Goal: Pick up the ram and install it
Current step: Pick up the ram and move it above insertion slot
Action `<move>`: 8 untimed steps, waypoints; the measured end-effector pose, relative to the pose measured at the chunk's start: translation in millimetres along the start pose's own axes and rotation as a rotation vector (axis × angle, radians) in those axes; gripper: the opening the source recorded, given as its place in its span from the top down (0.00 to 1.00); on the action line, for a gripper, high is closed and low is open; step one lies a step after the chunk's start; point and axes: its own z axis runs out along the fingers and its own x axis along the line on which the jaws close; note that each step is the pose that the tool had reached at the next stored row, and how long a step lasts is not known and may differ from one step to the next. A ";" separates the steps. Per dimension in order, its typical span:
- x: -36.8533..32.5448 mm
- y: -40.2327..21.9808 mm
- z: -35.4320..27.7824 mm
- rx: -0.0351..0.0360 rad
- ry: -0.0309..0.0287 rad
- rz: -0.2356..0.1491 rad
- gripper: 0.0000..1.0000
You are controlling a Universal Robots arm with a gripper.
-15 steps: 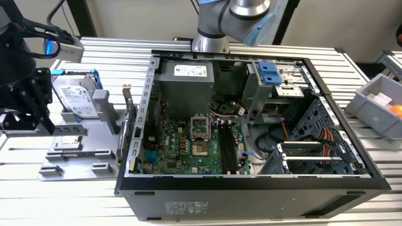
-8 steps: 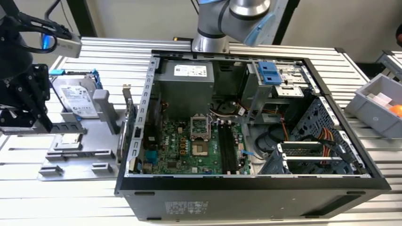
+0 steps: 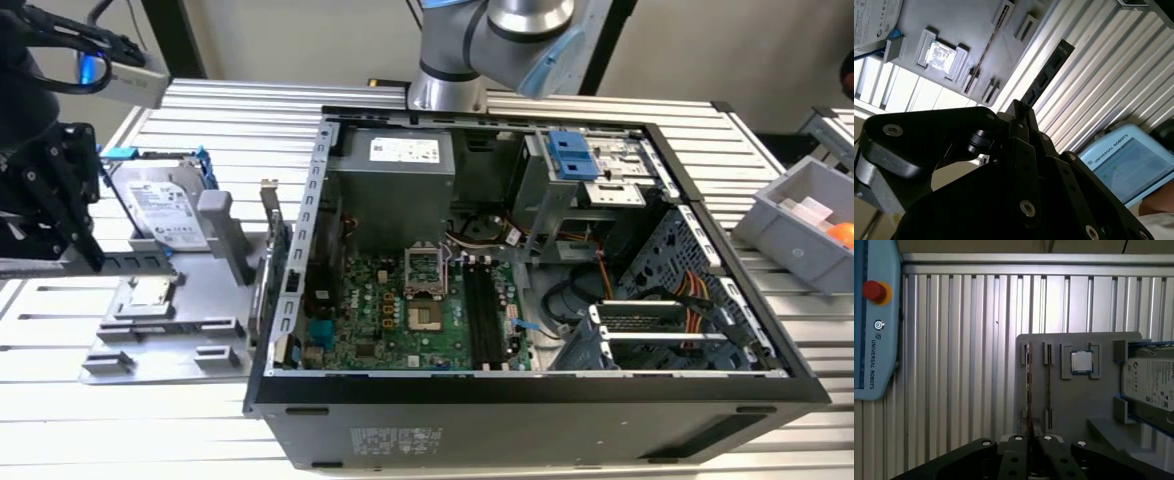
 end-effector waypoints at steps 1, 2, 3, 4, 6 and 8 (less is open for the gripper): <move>0.0 0.1 -0.9 0.0000 0.0000 0.000 1.00; 0.1 0.1 -1.9 0.0000 0.0000 0.000 1.00; 0.1 0.1 -2.7 0.0001 -0.0001 0.000 1.00; 0.2 0.2 -3.8 0.0000 0.0000 0.000 1.00; 0.3 0.3 -5.8 0.0001 0.0000 0.000 1.00; 0.4 0.4 -8.3 0.0000 0.0001 0.000 1.00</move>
